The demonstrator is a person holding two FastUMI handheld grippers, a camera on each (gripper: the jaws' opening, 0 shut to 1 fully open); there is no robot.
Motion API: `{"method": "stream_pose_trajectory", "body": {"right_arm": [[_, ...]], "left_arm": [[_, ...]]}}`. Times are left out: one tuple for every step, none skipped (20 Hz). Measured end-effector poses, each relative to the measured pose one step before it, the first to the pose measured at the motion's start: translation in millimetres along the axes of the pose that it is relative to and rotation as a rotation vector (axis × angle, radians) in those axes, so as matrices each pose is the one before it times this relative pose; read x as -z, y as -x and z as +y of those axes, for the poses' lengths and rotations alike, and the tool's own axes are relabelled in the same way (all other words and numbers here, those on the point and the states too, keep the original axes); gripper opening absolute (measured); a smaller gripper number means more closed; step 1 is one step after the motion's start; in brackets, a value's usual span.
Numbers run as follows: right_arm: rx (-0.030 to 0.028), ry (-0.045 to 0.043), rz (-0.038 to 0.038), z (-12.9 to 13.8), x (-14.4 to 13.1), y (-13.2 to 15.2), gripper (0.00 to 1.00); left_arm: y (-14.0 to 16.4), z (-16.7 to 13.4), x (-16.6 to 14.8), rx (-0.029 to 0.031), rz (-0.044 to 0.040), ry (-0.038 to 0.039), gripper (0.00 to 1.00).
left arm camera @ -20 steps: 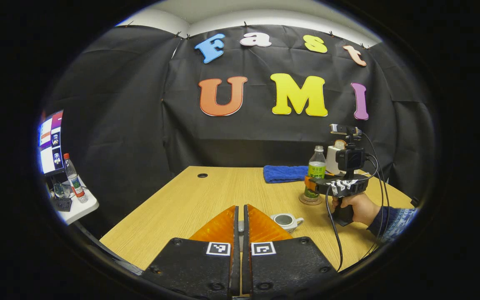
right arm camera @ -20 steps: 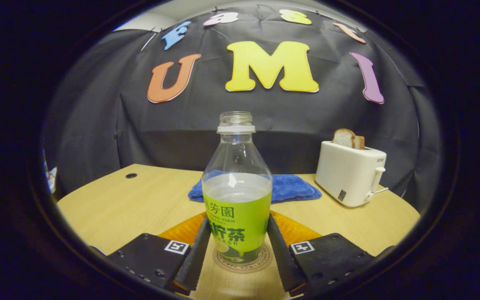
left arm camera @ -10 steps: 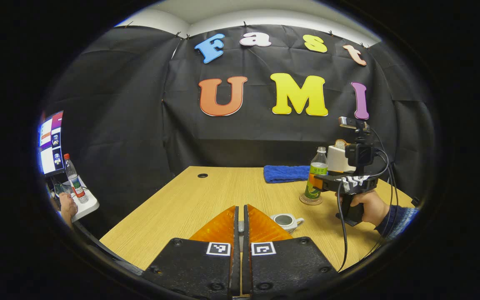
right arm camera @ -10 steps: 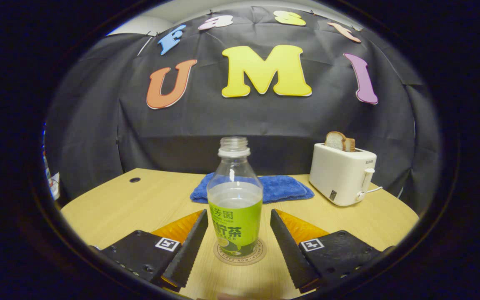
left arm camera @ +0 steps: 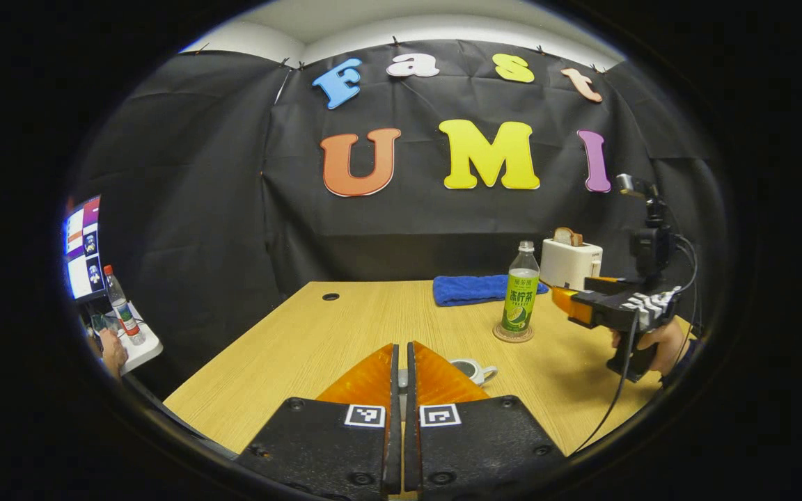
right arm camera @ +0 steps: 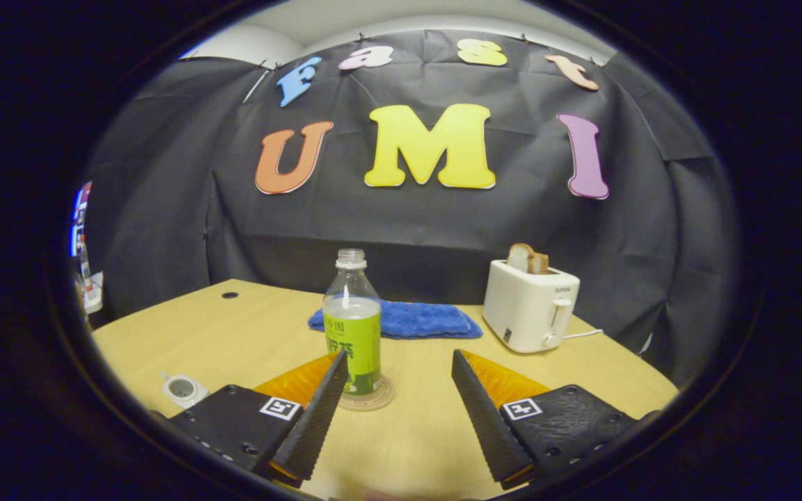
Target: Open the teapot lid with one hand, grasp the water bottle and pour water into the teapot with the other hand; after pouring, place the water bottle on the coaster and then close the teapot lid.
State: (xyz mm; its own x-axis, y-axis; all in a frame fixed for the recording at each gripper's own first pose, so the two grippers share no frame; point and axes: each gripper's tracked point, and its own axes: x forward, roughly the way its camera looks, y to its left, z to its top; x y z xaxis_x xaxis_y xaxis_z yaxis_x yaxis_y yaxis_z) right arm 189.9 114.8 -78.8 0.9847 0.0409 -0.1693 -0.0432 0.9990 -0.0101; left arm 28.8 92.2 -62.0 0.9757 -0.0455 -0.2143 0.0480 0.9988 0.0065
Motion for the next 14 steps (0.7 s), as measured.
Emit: {"method": "stream_pose_trajectory", "body": {"right_arm": [[0.00735,0.01925,-0.00915,-6.87,0.99,9.22,0.89],[0.00258,0.01653,-0.00402,-5.18,0.72,9.30,0.90],[0.00034,0.01685,-0.00498,-3.76,0.37,9.98,0.89],[-0.00372,0.00664,-0.01066,-4.17,-2.01,10.84,0.89],[-0.00188,0.00200,-0.00993,-3.17,-3.05,10.11,0.90],[0.00792,0.00350,-0.00882,-7.00,-1.39,10.72,0.92],[0.00564,0.00268,-0.00776,-5.98,-1.35,10.67,0.93],[0.00427,0.00625,-0.00502,-7.04,-2.78,8.45,0.97],[0.00956,0.01504,-0.00305,-7.91,0.24,9.43,0.93],[0.01106,-0.00066,-0.01859,-9.38,-3.54,8.96,0.93],[0.00786,-0.01229,-0.01649,-6.88,-2.08,8.42,0.93],[0.00453,-0.00996,-0.00321,-8.18,0.89,6.39,0.93],[0.01578,-0.00883,0.00455,-10.92,4.60,4.34,0.93],[0.01074,-0.00396,0.00745,-10.64,3.93,3.61,0.93]], "left_arm": [[-1.63,-4.13,-0.27,0.00435,-0.00448,-0.00146,0.04],[-2.45,-3.85,-1.01,0.00810,-0.00679,0.00116,0.04],[-1.81,-4.46,0.74,0.01334,0.00064,0.00665,0.04],[-1.51,-4.89,1.89,0.01616,0.00057,0.00599,0.04],[-1.41,-3.06,1.13,0.01015,0.00296,0.00542,0.04],[-1.84,0.18,1.33,-0.00018,0.00405,0.00549,0.04],[-1.82,0.85,1.30,-0.00126,0.00308,0.00386,0.04],[0.31,-0.82,0.54,0.00171,-0.00063,0.00686,0.04],[-0.86,-1.92,-0.95,0.00769,-0.00308,0.00843,0.04],[-1.38,-0.82,-0.30,0.00381,-0.00554,0.00740,0.04],[-2.35,0.24,-0.49,-0.00333,-0.00357,0.01323,0.04],[-1.51,-1.85,0.75,-0.00097,-0.00096,0.01389,0.04],[-1.63,-5.39,0.83,0.00849,-0.00020,0.00589,0.04],[-0.38,-6.84,1.56,0.00767,0.00330,0.00016,0.04]]}}
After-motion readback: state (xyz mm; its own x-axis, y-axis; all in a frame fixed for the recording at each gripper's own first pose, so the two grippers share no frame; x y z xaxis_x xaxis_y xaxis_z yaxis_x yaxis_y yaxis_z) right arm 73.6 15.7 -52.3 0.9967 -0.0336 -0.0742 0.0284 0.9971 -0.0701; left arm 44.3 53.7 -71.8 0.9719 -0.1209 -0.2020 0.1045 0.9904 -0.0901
